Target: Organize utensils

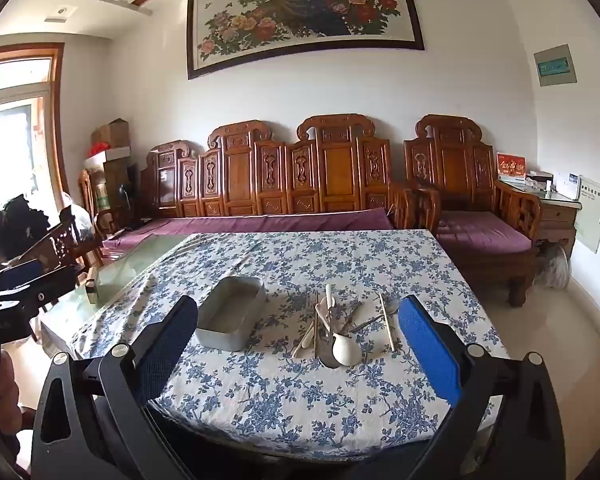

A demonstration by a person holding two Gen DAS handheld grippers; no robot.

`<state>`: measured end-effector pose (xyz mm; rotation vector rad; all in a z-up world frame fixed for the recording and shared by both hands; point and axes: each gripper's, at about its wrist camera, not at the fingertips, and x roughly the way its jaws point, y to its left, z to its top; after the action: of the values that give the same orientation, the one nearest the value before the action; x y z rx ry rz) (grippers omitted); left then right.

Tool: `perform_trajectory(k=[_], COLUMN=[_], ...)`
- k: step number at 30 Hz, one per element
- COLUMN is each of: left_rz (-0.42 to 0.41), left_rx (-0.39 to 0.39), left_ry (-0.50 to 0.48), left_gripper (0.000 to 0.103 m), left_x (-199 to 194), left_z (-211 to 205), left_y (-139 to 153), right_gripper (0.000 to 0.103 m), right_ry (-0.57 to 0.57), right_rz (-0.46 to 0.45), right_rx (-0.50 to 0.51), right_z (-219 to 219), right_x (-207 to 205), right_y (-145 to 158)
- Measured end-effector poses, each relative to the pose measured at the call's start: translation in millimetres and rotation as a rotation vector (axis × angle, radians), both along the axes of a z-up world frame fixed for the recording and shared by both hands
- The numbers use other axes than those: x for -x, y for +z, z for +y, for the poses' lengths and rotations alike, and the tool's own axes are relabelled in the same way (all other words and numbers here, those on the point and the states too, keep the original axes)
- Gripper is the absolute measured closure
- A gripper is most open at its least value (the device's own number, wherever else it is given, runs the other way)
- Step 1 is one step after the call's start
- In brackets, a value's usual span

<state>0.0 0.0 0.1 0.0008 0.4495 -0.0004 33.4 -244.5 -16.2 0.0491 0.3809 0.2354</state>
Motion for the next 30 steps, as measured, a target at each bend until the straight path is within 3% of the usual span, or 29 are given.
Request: perform_trajectory(k=[30], left_rz=[-0.001], left_rx=[-0.001], left_ry=[-0.001], left_gripper=[0.007], left_x=[-0.5], left_z=[-6.0], left_y=[-0.6], right_gripper=[0.003], right_ry=[-0.001], right_rz=[0.004], right_rx=[-0.002], right_z=[0.6], right_x=[-0.1], right_y=[-1.3])
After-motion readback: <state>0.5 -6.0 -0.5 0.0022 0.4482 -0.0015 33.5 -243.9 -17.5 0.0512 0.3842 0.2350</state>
